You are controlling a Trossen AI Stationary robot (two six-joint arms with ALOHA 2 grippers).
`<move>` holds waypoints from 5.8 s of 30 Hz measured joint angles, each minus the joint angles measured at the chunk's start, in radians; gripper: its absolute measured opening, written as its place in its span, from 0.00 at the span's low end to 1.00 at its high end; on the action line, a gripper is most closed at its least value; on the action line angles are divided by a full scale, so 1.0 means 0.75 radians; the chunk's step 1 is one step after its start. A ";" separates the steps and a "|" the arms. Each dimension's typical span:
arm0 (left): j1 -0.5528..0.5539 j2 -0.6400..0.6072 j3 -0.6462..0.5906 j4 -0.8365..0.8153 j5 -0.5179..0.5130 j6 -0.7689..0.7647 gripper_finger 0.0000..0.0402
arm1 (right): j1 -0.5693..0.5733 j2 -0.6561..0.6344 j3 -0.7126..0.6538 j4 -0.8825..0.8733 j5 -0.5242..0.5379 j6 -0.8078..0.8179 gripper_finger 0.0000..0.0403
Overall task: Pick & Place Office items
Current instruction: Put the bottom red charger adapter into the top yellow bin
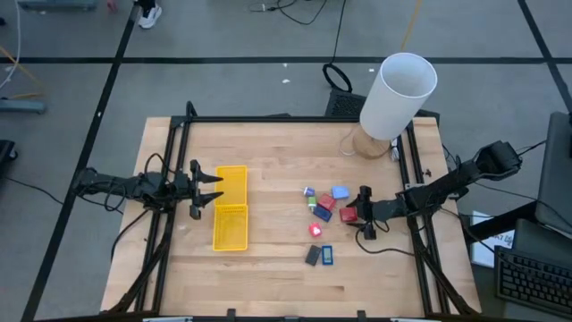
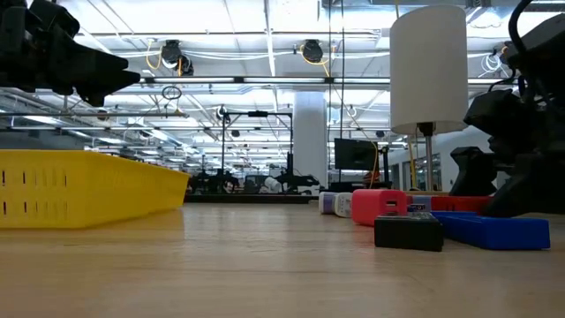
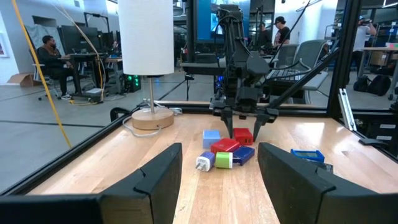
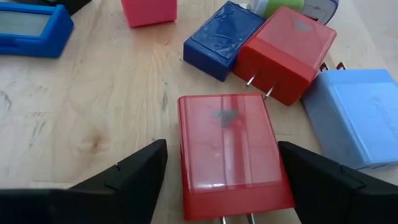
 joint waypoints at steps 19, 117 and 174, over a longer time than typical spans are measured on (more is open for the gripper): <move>0.000 0.000 0.000 0.000 0.000 0.000 0.53 | 0.001 -0.001 -0.001 0.002 -0.071 -0.001 0.54; 0.000 0.000 -0.002 0.218 -0.036 -0.362 0.53 | -0.039 -0.198 -0.002 0.686 -0.241 -0.198 0.53; 0.043 2.128 1.258 0.558 -0.127 -0.545 0.77 | -0.066 0.403 0.726 0.619 0.461 -1.488 0.53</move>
